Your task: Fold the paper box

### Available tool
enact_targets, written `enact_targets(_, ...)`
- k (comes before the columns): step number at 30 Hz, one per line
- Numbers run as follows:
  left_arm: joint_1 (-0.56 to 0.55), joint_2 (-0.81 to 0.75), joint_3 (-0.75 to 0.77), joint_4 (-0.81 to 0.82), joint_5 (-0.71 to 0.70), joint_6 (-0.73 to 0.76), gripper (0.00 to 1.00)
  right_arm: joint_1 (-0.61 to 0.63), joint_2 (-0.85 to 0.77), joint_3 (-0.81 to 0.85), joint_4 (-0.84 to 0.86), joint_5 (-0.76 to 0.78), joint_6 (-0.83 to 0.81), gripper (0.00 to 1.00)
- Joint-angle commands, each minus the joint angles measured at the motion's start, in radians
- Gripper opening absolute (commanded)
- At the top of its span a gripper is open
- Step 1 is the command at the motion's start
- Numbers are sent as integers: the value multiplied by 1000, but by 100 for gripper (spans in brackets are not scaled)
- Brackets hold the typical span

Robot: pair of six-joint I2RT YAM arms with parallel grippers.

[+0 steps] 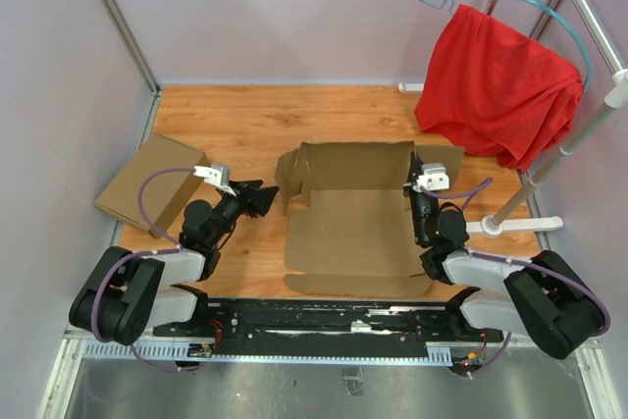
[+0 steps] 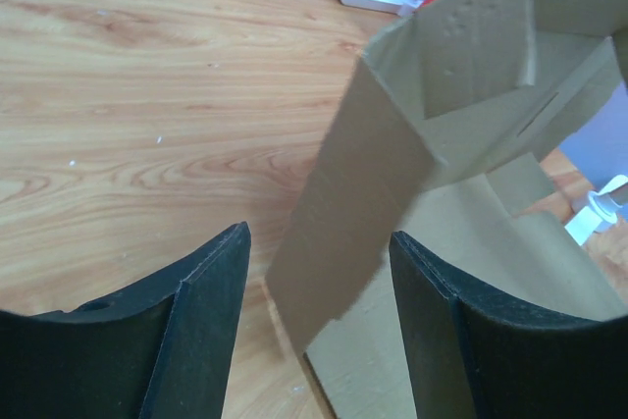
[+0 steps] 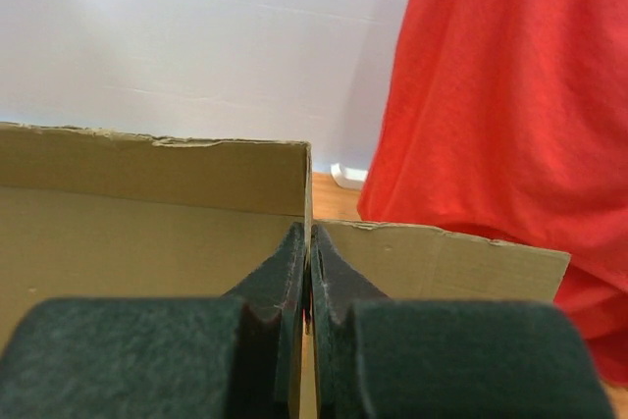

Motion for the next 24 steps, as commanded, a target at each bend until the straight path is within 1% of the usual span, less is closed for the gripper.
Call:
enact_targets(1, -2, 50, 55, 109, 78, 12, 65, 27, -45, 15, -109, 106, 16, 1)
enact_targets(5, -16, 94, 93, 117, 108, 18, 65, 38, -110, 10, -232, 157, 30, 1)
enact_targets(10, -23, 115, 98, 129, 108, 19, 64, 44, -166, -60, -238, 172, 47, 1)
enact_targets(14, -23, 63, 76, 144, 101, -4, 63, 71, -208, -100, -245, 159, 47, 1)
enact_targets(16, -26, 8, 99, 83, 103, 1, 63, 91, -225, -100, -262, 159, 35, 1)
enact_targets(17, -32, -24, 120, 19, 95, 26, 63, 104, -236, -91, -285, 162, 23, 1)
enact_targets(20, -54, -124, 205, -201, 14, 92, 64, 138, -289, -67, -377, 174, 10, 1)
enact_targets(22, -55, -155, 269, -315, -8, 126, 65, 148, -328, -51, -443, 170, 19, 1)
enact_targets(24, -55, -158, 314, -391, -14, 158, 65, 155, -360, -45, -480, 159, 16, 1)
